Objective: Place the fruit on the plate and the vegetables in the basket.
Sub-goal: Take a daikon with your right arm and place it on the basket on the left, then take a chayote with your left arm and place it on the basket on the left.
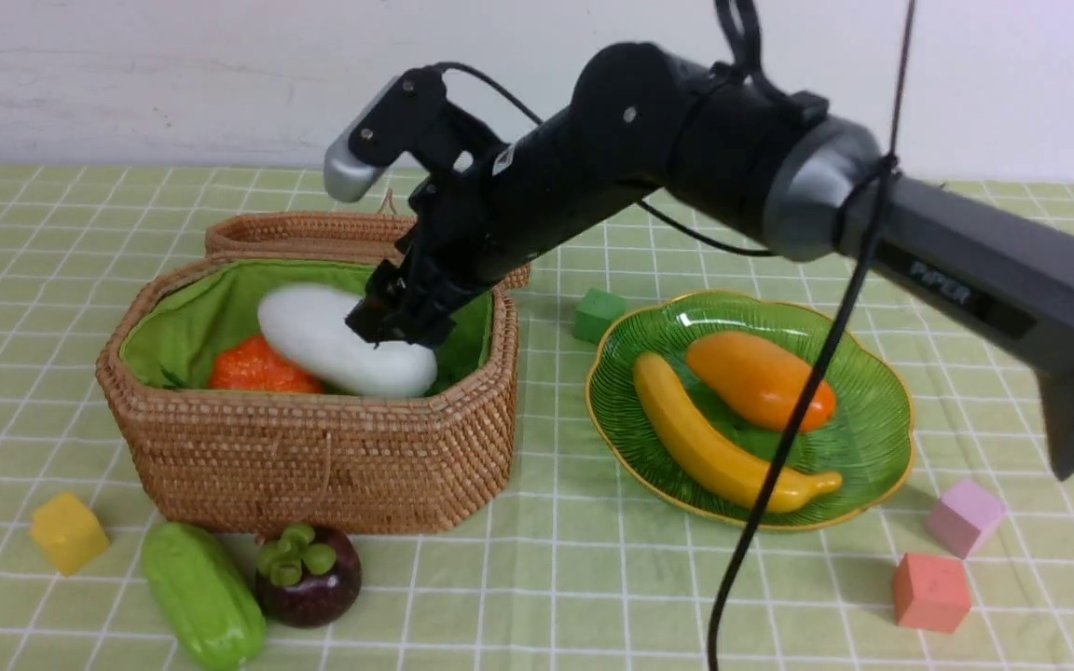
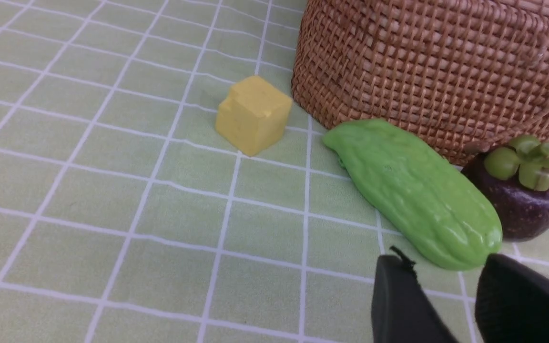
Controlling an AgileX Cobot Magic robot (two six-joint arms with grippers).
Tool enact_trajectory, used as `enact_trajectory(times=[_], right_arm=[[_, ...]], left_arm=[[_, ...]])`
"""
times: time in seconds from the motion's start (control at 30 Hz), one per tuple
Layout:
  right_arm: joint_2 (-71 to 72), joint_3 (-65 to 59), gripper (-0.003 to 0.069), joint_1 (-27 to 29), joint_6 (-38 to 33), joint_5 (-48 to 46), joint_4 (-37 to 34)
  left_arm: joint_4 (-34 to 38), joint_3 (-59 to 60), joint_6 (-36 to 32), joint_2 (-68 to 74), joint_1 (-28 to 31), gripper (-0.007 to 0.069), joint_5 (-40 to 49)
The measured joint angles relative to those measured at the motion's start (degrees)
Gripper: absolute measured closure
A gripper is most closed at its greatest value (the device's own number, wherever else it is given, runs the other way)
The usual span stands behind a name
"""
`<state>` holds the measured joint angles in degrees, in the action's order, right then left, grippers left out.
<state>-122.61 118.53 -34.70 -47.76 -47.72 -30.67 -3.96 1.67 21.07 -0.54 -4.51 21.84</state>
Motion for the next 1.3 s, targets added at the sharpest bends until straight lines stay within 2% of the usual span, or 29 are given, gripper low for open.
enact_trajectory(times=[0.13,0.23,0.33,0.37,0.43,0.5,0.53,0.57,0.6,0.67,0.7,0.87,1.1,1.2,1.3], right_arm=[[7.29,0.00,0.0000,3.90,4.14,-13.74,1.15],[13.39,0.00,0.0069,7.93,10.39,-21.65,1.97],[18.81,-0.87,0.0137,11.34,18.24,-23.06,2.65],[23.01,-2.18,0.0209,13.81,22.77,-23.39,3.05],[28.23,-4.37,0.0301,15.91,25.19,-23.82,3.24],[32.43,-6.49,0.0383,16.93,25.88,-23.98,3.66],[36.16,-9.20,0.0447,17.62,26.46,-24.01,4.60],[36.16,-9.65,0.0457,17.69,26.57,-24.01,4.60],[40.47,-13.11,0.0541,18.04,27.53,-24.01,6.22],[46.21,-19.44,0.0641,18.41,30.07,-24.28,9.32],[48.63,-22.43,0.0663,18.48,31.48,-24.50,10.78],[57.62,-34.27,0.0677,18.53,35.37,-24.87,14.79],[64.05,-41.59,0.0677,18.53,35.77,-24.87,15.20],[64.89,-42.19,0.0677,18.53,33.38,-24.87,16.03],[64.89,-42.26,0.0676,18.53,26.12,-24.87,19.00]], left_arm=[[0.00,0.00,0.00,0.00,0.00,0.0386,0.00],[0.00,0.00,0.00,0.00,0.00,0.0386,0.00],[0.00,0.00,0.00,0.00,0.00,0.0386,0.00],[0.00,0.00,0.00,0.00,0.00,0.0386,0.00],[0.00,0.00,0.00,0.00,0.00,0.0386,0.00],[0.00,0.00,0.00,0.00,0.00,0.0386,0.00],[0.00,0.00,0.00,0.00,0.00,0.0386,0.00],[0.00,0.00,0.00,0.00,0.00,0.0386,0.00],[0.00,0.00,0.00,0.00,0.00,0.0386,0.00],[0.00,0.00,0.00,0.00,0.00,0.0386,0.00],[0.00,0.00,0.00,0.00,0.00,0.0386,0.00],[0.00,0.00,0.00,0.00,0.00,0.0386,0.00],[0.00,0.00,0.00,0.00,0.00,0.0386,0.00],[0.00,0.00,0.00,0.00,0.00,0.0386,0.00],[0.00,0.00,0.00,0.00,0.00,0.0386,0.00]])
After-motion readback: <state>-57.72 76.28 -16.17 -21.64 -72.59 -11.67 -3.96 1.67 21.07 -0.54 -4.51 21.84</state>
